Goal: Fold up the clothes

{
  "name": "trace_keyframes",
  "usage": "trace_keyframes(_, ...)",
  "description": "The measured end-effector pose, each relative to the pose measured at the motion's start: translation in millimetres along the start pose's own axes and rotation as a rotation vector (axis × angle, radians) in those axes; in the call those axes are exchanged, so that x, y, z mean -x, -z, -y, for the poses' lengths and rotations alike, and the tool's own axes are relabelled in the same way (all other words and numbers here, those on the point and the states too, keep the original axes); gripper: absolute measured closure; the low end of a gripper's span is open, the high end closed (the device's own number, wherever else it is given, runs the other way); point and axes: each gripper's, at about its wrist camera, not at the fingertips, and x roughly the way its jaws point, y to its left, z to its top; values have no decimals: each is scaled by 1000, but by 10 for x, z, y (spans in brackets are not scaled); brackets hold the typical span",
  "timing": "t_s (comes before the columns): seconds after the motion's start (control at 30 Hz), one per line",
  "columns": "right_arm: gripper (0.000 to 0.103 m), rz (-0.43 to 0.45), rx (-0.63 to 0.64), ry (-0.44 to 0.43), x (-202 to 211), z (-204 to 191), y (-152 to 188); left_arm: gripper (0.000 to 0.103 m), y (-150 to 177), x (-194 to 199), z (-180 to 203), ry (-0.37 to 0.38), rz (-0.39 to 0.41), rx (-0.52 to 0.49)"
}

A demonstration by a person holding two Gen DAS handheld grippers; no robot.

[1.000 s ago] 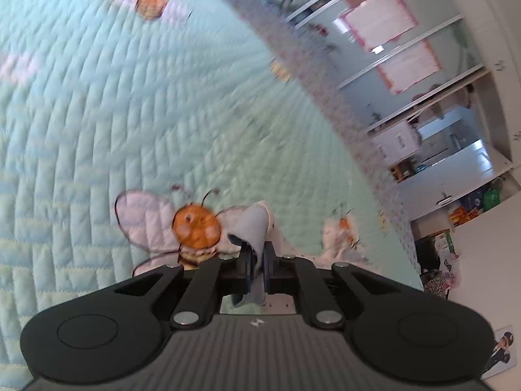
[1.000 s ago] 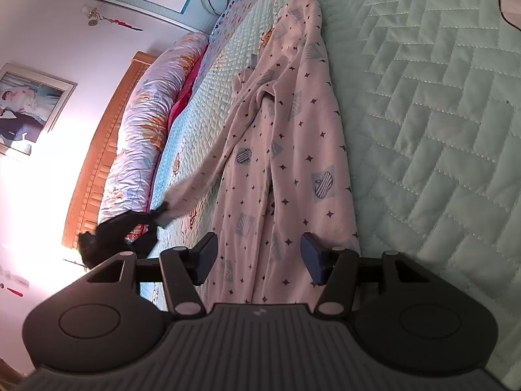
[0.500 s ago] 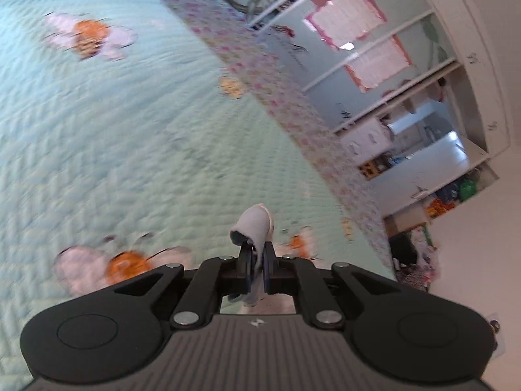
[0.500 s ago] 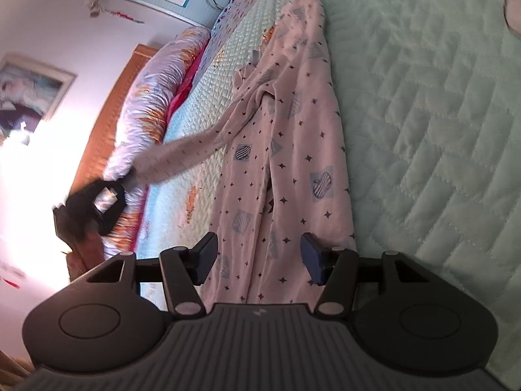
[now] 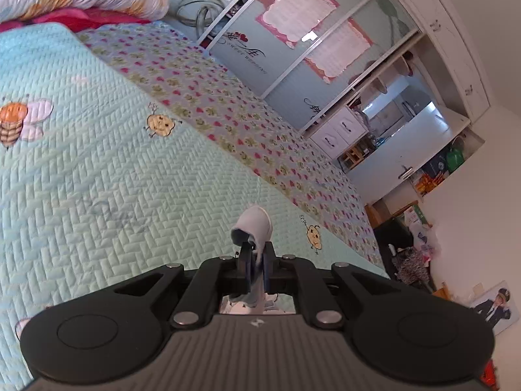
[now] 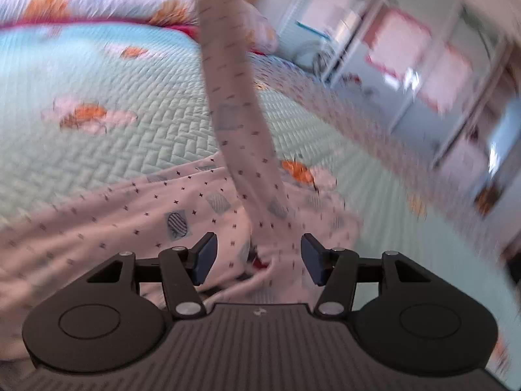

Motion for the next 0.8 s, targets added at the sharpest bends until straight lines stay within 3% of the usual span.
trace_keyframes(0.17,46,15,125,143,-321,-184,-87,98,-52,-77,64,12,-24,15)
trace_keyframes(0.23,46,7,147,148,-424,-216,-129,98,-84,-102,96,30,-35,27)
trace_keyframes(0.3,47,18,159,101,-466,-233,-143,98,-108,-101,169,40,-37,14)
trace_keyframes(0.37,49,9,191,124,-532,-263,-137,98,-130,-96,218,43,-31,3)
trace_keyframes(0.4,53,4,207,135,-565,-278,-134,98,-141,-94,232,45,-28,0)
trace_keyframes(0.43,70,-1,224,147,-598,-293,-131,98,-145,-91,226,44,-25,-1)
trace_keyframes(0.47,94,-7,222,162,-613,-277,-135,98,-141,-88,206,38,-23,1)
trace_keyframes(0.5,103,-13,220,176,-629,-262,-140,98,-136,-84,185,32,-20,3)
trace_keyframes(0.63,102,32,186,210,-449,-160,-167,98,-80,-34,-2,-19,-10,21)
trace_keyframes(0.8,101,35,155,130,-384,-131,-140,98,154,57,-450,-127,11,67)
